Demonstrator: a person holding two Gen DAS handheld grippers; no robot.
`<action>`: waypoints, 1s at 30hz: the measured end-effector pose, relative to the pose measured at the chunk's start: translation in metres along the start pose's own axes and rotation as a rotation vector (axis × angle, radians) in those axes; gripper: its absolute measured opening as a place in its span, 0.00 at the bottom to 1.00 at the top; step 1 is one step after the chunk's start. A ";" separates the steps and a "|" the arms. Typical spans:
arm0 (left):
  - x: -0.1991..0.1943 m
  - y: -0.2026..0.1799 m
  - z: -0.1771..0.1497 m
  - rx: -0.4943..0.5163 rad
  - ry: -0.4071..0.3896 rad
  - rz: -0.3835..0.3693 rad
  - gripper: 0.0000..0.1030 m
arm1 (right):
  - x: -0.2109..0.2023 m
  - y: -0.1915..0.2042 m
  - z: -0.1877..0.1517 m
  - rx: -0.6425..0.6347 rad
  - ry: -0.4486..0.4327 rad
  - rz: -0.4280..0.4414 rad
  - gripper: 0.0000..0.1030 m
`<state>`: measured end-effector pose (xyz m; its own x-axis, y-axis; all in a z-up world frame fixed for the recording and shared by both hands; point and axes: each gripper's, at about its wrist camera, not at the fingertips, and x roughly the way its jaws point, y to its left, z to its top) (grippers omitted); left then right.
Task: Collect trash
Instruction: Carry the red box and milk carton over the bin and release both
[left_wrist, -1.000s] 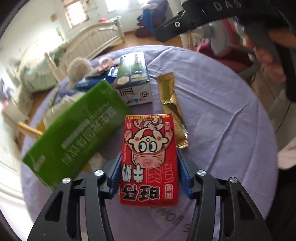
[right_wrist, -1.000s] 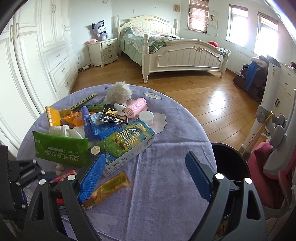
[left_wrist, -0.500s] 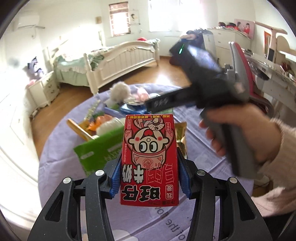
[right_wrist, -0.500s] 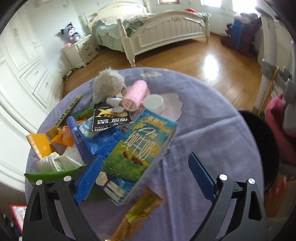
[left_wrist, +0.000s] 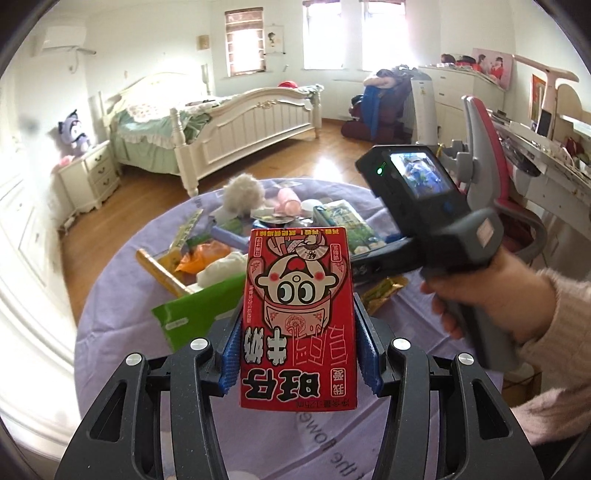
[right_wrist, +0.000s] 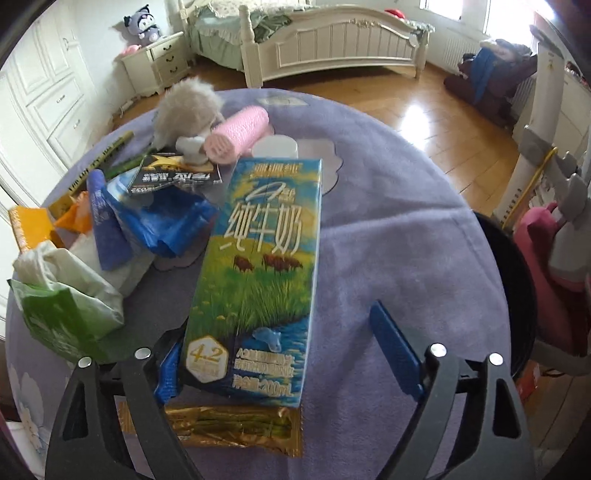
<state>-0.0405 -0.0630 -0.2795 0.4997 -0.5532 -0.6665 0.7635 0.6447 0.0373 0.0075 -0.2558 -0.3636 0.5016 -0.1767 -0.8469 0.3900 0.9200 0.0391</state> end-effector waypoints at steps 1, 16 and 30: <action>0.001 0.000 0.001 -0.003 -0.001 -0.001 0.50 | -0.002 0.000 0.002 -0.009 0.000 0.022 0.45; 0.032 -0.019 0.046 -0.021 -0.017 -0.030 0.50 | -0.073 -0.040 0.004 -0.122 -0.180 -0.037 0.44; 0.108 -0.129 0.116 0.075 0.001 -0.176 0.50 | -0.103 -0.166 -0.032 0.038 -0.188 -0.233 0.44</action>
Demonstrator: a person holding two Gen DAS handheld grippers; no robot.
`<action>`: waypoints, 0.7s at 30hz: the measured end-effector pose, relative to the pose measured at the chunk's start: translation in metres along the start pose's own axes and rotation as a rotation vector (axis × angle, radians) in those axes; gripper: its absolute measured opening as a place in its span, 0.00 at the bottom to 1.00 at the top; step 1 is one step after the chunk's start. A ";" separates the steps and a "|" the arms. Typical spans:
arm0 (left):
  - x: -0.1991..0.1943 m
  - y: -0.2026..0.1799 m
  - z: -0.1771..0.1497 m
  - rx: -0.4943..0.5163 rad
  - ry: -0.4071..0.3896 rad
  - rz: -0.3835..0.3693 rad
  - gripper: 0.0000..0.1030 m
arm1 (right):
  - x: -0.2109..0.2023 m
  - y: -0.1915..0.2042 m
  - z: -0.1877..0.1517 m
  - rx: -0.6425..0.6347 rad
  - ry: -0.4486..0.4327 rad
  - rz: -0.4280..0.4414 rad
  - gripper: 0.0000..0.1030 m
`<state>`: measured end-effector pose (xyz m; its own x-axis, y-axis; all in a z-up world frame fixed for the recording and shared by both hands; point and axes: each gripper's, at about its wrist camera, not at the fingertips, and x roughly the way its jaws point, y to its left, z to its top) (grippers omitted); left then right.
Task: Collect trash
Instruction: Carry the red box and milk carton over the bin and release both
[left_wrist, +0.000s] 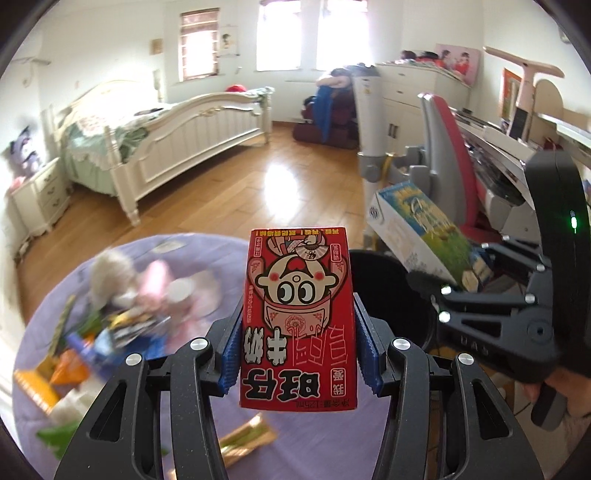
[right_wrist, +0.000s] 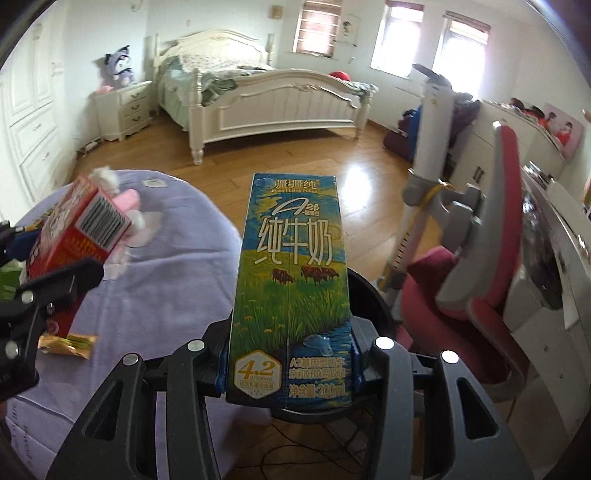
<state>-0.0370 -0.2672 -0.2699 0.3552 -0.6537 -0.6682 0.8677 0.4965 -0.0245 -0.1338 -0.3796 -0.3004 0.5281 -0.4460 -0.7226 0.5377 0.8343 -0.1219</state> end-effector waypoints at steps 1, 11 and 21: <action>0.006 -0.005 0.004 0.005 0.004 -0.010 0.50 | 0.004 -0.009 -0.003 0.012 0.010 -0.011 0.44; 0.092 -0.060 0.039 0.050 0.096 -0.056 0.50 | 0.049 -0.067 -0.007 0.082 0.098 -0.037 0.44; 0.140 -0.066 0.058 0.058 0.141 -0.065 0.50 | 0.077 -0.071 -0.001 0.091 0.136 -0.048 0.45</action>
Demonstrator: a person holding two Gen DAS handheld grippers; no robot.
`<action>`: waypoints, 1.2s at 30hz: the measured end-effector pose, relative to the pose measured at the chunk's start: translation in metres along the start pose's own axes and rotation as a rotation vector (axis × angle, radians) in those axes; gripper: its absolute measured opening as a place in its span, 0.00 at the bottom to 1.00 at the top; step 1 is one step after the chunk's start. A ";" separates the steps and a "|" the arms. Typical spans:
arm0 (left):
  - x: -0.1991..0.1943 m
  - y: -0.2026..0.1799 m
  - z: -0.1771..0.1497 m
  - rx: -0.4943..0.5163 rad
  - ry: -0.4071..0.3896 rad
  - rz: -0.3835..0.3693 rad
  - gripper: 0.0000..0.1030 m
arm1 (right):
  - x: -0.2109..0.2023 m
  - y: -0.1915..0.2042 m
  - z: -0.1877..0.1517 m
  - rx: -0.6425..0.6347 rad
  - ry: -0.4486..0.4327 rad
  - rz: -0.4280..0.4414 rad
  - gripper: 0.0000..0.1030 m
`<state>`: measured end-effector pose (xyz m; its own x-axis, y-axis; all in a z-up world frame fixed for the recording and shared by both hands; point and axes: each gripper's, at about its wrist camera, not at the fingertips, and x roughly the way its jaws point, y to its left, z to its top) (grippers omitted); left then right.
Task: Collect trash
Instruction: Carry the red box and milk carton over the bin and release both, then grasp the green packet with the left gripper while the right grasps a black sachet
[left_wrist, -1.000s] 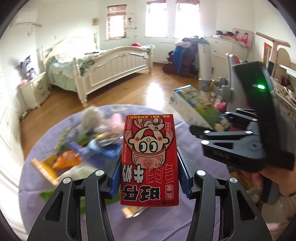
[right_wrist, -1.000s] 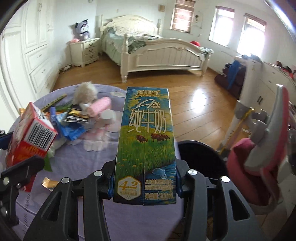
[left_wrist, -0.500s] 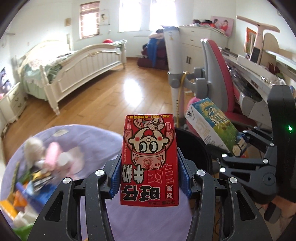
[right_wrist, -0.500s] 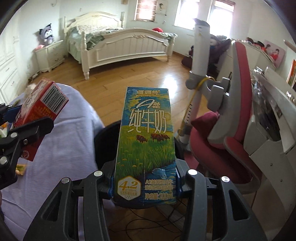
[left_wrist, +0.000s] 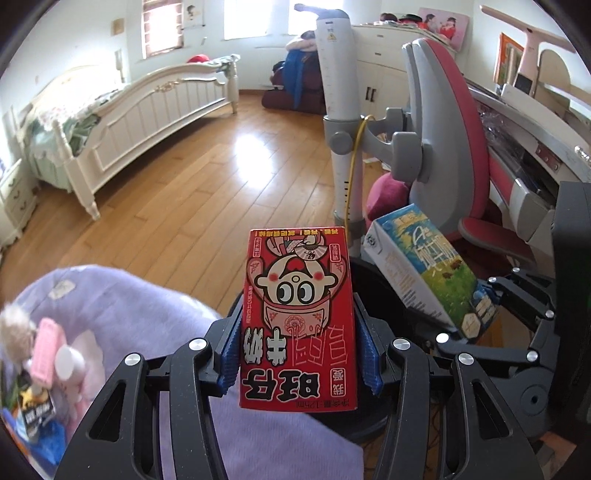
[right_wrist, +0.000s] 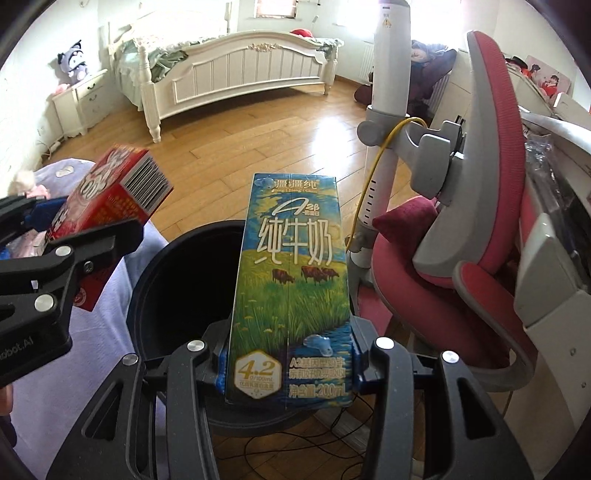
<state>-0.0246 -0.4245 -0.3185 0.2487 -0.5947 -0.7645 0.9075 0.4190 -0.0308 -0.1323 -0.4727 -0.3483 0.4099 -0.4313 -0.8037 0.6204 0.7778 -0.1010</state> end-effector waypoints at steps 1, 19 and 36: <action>0.001 -0.001 0.001 0.007 0.002 0.005 0.51 | -0.001 0.000 0.001 0.012 -0.004 0.001 0.48; -0.023 0.003 -0.001 0.003 -0.045 0.029 0.65 | -0.018 0.011 0.008 -0.012 -0.032 -0.031 0.76; -0.115 0.047 -0.066 -0.103 -0.105 0.140 0.65 | -0.048 0.066 0.007 -0.114 -0.085 0.065 0.80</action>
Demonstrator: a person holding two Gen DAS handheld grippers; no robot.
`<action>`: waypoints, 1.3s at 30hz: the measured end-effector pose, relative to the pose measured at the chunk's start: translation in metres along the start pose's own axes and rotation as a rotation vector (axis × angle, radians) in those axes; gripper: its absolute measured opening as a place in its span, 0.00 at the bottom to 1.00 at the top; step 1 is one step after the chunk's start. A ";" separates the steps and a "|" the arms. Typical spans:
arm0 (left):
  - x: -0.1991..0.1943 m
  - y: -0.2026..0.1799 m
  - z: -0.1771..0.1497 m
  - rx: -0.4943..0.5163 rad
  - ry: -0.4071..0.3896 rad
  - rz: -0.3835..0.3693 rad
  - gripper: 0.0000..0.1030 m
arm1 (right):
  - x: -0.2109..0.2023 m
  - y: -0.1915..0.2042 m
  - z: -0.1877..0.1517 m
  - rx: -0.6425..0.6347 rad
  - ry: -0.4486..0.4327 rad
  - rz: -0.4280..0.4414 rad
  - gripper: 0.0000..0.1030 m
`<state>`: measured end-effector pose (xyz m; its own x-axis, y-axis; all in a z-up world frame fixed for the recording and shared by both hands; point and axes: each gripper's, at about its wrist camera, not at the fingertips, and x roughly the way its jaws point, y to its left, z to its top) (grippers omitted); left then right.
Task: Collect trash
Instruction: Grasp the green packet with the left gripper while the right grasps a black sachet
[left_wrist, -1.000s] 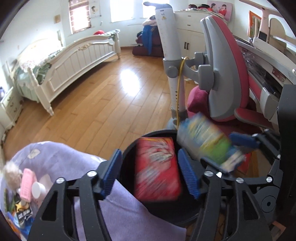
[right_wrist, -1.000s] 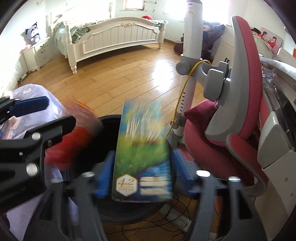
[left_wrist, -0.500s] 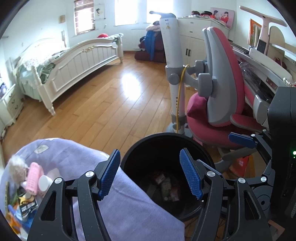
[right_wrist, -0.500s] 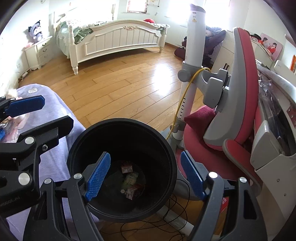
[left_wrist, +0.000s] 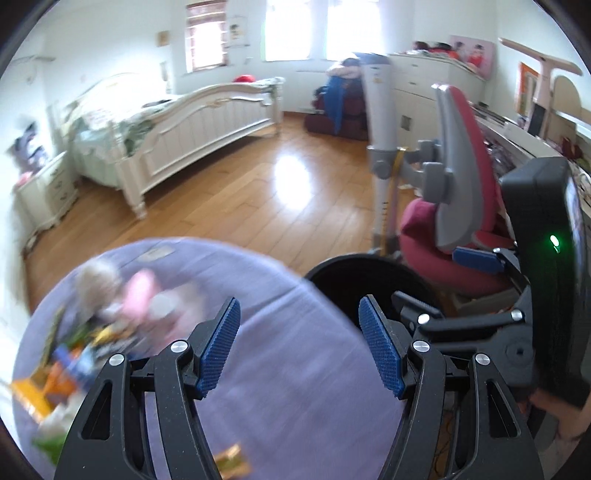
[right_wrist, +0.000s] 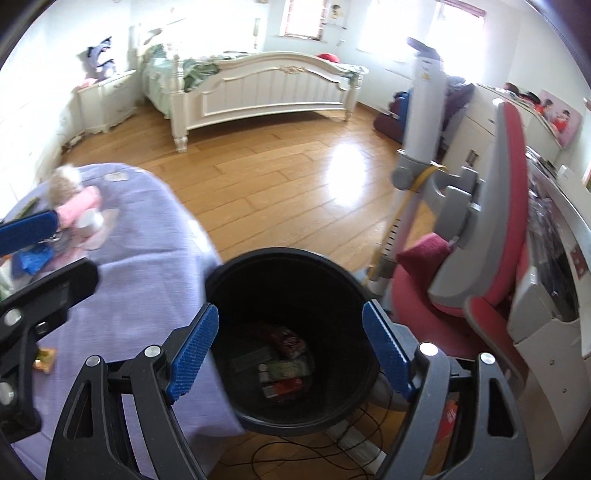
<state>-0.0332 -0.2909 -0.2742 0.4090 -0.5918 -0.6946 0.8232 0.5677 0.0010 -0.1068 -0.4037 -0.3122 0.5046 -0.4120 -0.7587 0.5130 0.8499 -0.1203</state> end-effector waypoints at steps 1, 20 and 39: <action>-0.010 0.010 -0.008 -0.016 -0.004 0.023 0.65 | 0.000 0.011 0.000 -0.020 -0.002 0.022 0.81; -0.113 0.206 -0.136 -0.198 0.035 0.274 0.78 | -0.013 0.147 0.008 -0.242 -0.015 0.212 0.81; -0.099 0.190 -0.143 -0.096 0.100 0.074 0.05 | -0.001 0.183 0.019 -0.259 0.020 0.287 0.81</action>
<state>0.0261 -0.0427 -0.3086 0.4223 -0.4888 -0.7634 0.7488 0.6627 -0.0102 -0.0003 -0.2540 -0.3213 0.5867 -0.1414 -0.7974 0.1591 0.9856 -0.0576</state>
